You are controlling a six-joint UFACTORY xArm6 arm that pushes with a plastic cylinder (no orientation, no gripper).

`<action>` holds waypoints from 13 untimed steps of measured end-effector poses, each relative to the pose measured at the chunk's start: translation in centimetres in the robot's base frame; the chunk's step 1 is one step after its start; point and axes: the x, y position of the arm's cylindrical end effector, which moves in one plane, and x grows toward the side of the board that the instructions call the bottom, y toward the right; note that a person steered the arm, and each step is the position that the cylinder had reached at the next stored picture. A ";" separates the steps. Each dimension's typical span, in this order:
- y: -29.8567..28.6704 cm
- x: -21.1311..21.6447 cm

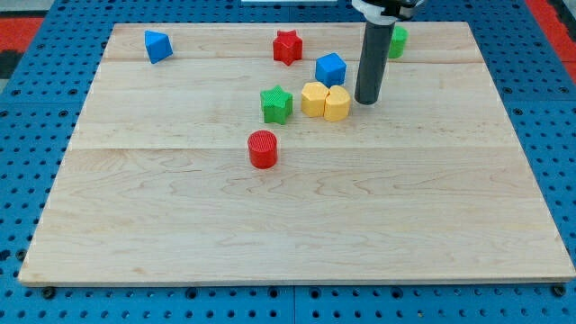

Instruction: Move the blue cube towards the right center

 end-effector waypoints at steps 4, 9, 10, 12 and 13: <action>-5.4 2.9; -25.1 1.2; -28.9 1.5; -24.2 -5.2; -19.2 -6.2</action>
